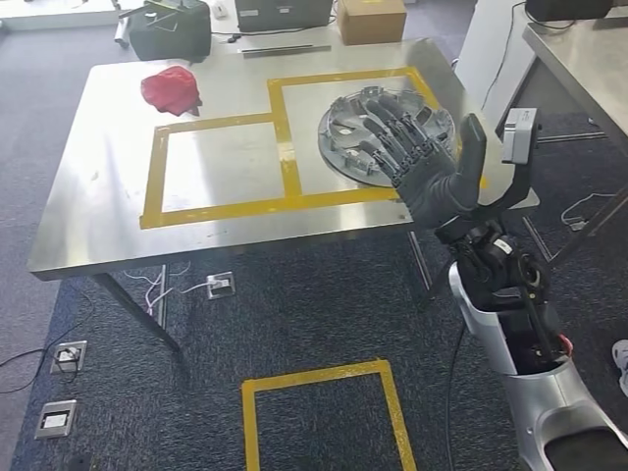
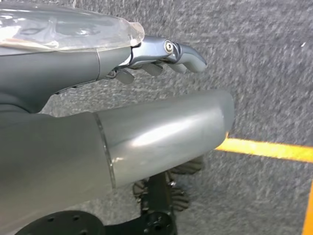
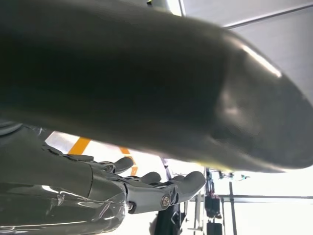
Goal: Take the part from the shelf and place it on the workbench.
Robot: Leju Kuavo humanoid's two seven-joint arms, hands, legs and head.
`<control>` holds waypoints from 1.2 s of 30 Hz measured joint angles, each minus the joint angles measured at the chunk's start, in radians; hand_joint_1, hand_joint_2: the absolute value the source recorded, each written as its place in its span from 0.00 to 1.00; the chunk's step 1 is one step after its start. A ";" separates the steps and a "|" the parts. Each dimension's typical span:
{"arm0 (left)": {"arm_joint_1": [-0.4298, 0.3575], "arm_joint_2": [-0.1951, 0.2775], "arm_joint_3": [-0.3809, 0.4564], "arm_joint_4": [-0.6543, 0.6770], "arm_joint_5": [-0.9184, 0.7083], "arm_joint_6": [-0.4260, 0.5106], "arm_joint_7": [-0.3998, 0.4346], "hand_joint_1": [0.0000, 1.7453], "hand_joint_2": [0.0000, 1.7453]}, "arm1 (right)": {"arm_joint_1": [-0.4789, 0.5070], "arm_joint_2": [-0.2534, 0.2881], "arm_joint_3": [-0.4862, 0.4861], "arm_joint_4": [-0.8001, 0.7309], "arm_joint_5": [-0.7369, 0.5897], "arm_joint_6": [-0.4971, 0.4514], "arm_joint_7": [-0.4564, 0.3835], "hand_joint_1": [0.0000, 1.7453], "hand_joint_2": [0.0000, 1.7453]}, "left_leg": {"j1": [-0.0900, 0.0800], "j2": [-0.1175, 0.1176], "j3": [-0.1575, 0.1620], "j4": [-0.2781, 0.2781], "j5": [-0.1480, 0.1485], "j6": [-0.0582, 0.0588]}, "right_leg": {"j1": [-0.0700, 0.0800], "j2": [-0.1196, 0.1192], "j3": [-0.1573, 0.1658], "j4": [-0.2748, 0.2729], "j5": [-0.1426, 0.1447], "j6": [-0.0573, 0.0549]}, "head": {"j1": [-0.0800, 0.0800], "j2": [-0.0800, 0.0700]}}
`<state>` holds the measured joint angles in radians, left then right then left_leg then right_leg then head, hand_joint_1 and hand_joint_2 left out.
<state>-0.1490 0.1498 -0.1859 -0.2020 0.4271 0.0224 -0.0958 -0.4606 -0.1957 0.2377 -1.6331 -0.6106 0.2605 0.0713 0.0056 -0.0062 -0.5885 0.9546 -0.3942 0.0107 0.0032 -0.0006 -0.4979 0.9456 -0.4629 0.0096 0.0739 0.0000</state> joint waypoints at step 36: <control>0.005 0.002 0.000 0.003 -0.004 -0.003 0.000 0.00 0.00 | -0.012 -0.002 -0.009 0.029 0.007 0.007 -0.006 0.00 0.00 | 0.005 0.002 -0.077 0.140 -0.093 -0.033 | -0.010 -0.005 0.004 -0.025 0.028 -0.027 | -0.025 0.000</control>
<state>-0.1439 0.1515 -0.1860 -0.1990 0.4227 0.0191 -0.0960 -0.4722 -0.1976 0.2283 -1.6037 -0.6032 0.2672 0.0658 0.0105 -0.0041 -0.6653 1.0942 -0.4867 -0.0218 -0.0072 -0.0059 -0.4943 0.9210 -0.4348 -0.0173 0.0489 0.0000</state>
